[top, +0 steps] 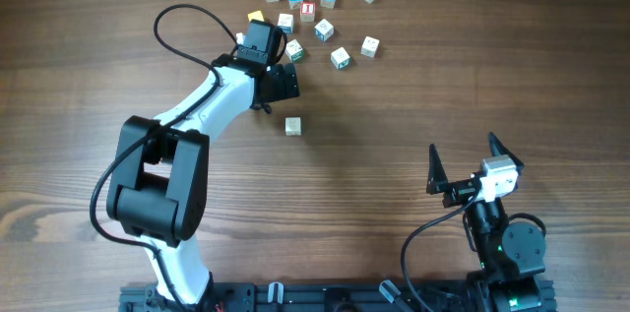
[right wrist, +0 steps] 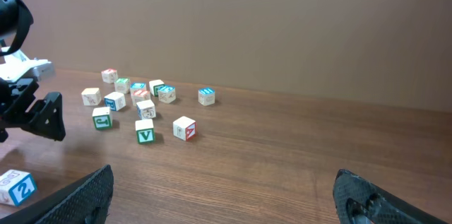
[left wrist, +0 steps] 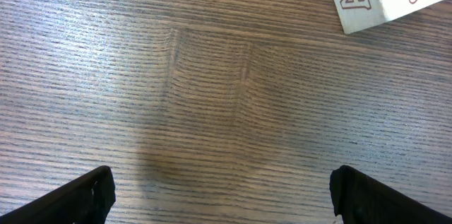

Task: Form a tower

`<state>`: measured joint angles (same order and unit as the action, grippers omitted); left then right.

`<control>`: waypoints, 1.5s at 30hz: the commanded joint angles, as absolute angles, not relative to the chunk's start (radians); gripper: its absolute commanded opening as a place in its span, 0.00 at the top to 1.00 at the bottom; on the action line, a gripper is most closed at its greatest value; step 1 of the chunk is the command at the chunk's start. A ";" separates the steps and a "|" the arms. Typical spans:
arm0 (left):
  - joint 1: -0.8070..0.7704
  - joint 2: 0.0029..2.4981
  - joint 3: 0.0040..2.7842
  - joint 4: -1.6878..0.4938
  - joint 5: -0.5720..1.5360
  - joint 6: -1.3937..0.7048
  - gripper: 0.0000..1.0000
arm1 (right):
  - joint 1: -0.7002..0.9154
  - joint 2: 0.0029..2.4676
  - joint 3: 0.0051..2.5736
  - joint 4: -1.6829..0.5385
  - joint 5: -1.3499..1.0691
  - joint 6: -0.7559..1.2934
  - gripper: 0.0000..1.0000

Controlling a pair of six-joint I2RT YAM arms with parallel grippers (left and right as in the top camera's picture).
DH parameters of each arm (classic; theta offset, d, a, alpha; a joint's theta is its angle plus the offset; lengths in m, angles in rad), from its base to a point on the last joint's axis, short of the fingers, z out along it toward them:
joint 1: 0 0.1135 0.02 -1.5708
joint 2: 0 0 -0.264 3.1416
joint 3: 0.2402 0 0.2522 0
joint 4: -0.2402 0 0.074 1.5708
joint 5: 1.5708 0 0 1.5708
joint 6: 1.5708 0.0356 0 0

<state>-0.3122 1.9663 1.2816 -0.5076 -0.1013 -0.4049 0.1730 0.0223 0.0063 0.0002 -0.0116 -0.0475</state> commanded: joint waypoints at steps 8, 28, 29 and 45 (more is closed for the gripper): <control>-0.277 1.967 1.471 -0.489 -0.101 -0.389 0.85 | 0.169 0.018 0.005 0.005 -0.025 -0.052 0.00; -0.375 2.322 1.752 -0.549 -0.157 -0.562 0.36 | 0.169 0.018 0.005 0.005 -0.025 -0.052 0.00; -0.373 2.334 1.752 -0.545 -0.187 -0.562 0.39 | 0.169 0.018 0.005 0.005 -0.025 -0.052 0.00; -0.293 2.339 1.753 -0.564 -0.202 -0.544 0.65 | 0.169 0.018 0.005 0.005 -0.025 -0.052 0.00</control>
